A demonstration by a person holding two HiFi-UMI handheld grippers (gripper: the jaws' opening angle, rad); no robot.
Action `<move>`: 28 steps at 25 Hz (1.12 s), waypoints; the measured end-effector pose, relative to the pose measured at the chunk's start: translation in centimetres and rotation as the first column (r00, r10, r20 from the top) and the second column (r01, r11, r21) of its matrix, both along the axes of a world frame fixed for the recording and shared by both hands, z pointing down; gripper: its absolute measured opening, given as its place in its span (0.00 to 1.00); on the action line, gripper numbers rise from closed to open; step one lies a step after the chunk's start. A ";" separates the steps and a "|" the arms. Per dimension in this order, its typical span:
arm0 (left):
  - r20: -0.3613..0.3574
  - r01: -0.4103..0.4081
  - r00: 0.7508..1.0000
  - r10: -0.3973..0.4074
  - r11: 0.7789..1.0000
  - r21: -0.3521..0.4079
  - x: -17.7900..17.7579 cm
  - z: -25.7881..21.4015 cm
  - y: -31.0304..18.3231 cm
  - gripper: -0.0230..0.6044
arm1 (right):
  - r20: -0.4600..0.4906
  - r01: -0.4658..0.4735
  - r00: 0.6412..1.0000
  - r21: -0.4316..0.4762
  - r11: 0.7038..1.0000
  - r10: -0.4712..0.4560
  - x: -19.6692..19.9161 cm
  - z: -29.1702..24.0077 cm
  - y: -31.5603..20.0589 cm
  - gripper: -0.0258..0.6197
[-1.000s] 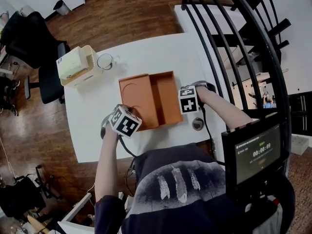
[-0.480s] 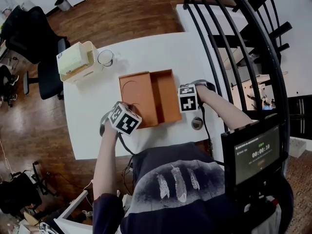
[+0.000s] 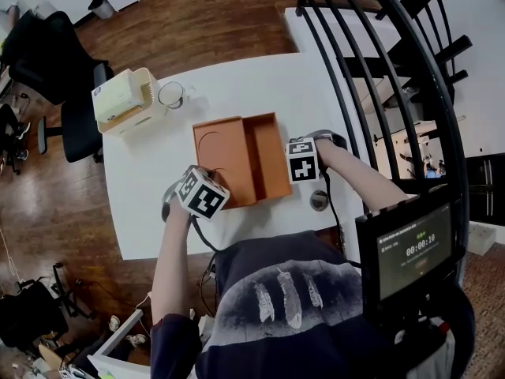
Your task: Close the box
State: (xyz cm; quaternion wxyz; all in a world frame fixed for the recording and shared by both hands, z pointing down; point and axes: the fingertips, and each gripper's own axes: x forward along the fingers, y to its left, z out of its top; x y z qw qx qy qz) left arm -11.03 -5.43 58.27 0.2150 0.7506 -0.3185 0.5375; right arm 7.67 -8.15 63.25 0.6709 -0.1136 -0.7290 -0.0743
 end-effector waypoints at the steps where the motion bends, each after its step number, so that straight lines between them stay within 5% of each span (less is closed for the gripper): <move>1: -0.001 0.002 1.000 -0.002 1.000 0.001 0.0 0.0 0.0 0.06 | -0.002 0.001 1.000 0.001 1.000 -0.001 0.1 0.0 0.0 0.05; 28: -0.012 0.008 1.000 -0.008 1.000 -0.009 -0.1 -0.1 -0.2 0.06 | 0.033 0.038 0.999 -0.020 0.999 -0.038 -2.4 -0.7 1.3 0.05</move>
